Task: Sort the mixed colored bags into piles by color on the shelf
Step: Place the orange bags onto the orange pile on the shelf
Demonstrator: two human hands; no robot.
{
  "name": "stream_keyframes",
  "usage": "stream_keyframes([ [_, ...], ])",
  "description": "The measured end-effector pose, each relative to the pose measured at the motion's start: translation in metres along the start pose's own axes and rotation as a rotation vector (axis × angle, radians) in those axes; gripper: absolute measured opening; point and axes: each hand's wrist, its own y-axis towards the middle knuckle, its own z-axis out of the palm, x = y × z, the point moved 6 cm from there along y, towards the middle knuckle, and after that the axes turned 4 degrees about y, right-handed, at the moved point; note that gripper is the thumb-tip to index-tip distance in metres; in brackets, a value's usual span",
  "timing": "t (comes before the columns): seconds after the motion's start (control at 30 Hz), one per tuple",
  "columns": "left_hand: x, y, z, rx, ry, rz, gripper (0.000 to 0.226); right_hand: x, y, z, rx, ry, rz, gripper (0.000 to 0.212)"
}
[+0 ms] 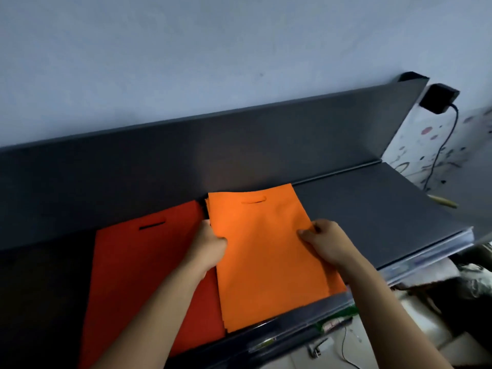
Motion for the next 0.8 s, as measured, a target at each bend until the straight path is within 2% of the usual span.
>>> stream_keyframes([
  [0.2,0.013,0.005,-0.015,-0.127,0.186,-0.048,0.038,0.004,0.014,0.019,0.076,-0.06,-0.04,0.039],
  [0.37,0.01,0.0,-0.014,-0.207,0.271,-0.023,0.046,0.003,0.018,0.014,0.019,-0.128,-0.094,0.042],
  [0.43,0.012,-0.003,-0.017,-0.21,0.254,-0.026,0.06,0.003,0.017,0.016,-0.011,-0.231,-0.144,0.05],
  [0.53,0.01,-0.014,-0.036,-0.267,0.133,0.042,0.06,0.009,0.013,0.026,-0.102,-0.365,-0.151,0.057],
  [0.6,0.012,-0.025,-0.057,-0.332,0.082,0.077,0.053,0.034,0.006,0.037,-0.114,-0.273,-0.187,0.061],
  [0.8,0.069,-0.088,-0.149,-0.542,0.075,0.047,0.044,0.141,-0.033,0.15,0.173,0.136,-0.402,0.026],
])
